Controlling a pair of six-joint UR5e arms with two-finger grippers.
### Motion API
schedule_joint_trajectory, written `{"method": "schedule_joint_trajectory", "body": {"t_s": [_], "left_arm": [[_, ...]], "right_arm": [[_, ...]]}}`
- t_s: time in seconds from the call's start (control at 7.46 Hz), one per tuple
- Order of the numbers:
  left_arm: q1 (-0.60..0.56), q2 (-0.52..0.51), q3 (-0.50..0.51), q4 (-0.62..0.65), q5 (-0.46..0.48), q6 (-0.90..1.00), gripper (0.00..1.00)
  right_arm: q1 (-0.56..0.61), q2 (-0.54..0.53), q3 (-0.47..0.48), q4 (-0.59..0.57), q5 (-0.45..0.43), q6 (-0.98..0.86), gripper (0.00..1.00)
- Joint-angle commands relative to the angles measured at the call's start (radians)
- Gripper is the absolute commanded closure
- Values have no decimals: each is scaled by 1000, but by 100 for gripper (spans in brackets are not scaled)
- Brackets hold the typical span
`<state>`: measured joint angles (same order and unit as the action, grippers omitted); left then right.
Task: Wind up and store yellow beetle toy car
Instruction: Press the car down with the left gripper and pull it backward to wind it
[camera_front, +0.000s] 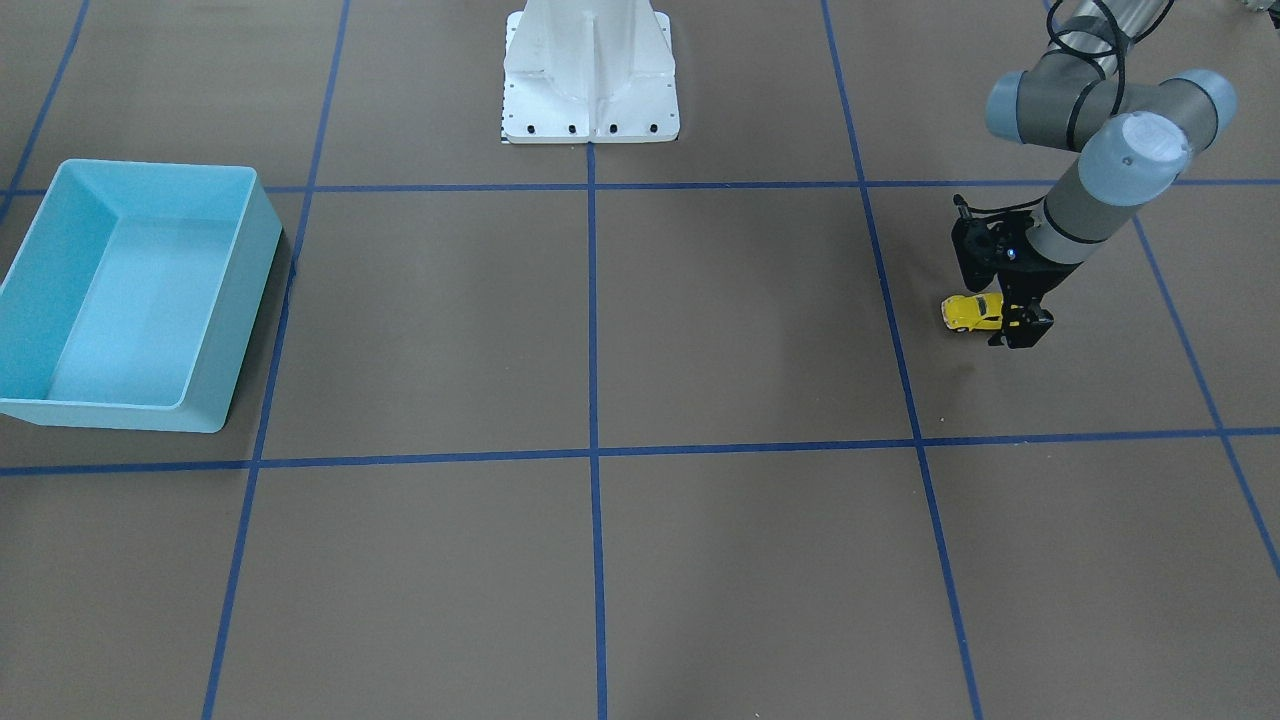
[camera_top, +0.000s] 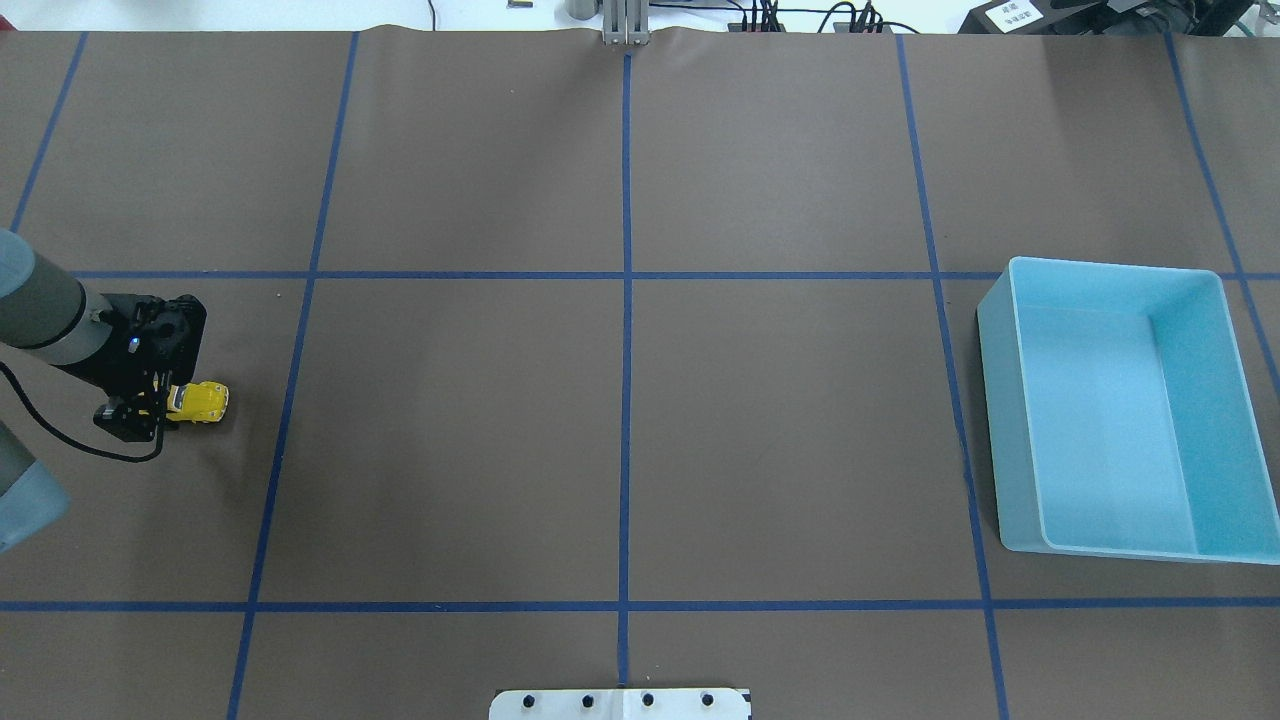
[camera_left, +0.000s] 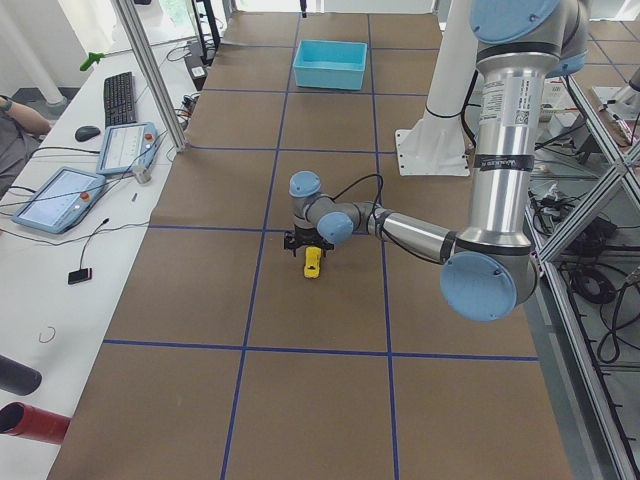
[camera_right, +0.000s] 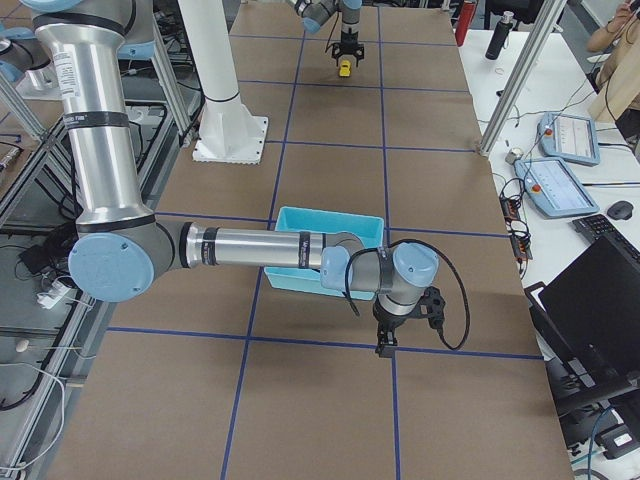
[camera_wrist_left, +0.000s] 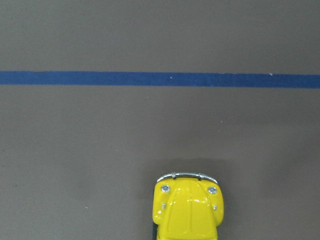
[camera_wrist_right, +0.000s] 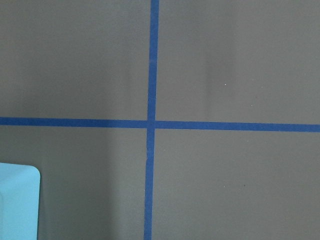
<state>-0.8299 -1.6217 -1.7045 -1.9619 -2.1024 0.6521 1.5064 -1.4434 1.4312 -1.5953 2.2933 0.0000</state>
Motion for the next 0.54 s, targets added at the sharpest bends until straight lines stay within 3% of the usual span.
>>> {"method": "schedule_joint_trajectory", "body": {"t_s": [0.0, 0.13, 0.4], "left_arm": [[2, -10, 12, 0, -2, 0, 1], [2, -4, 12, -3, -8, 1, 8], [2, 0, 12, -6, -19, 1, 44]], "right_arm": [[0, 0, 0, 0, 0, 0, 0], [0, -2, 0, 0, 0, 0, 0], [-2, -20, -2, 0, -5, -2, 0]]}}
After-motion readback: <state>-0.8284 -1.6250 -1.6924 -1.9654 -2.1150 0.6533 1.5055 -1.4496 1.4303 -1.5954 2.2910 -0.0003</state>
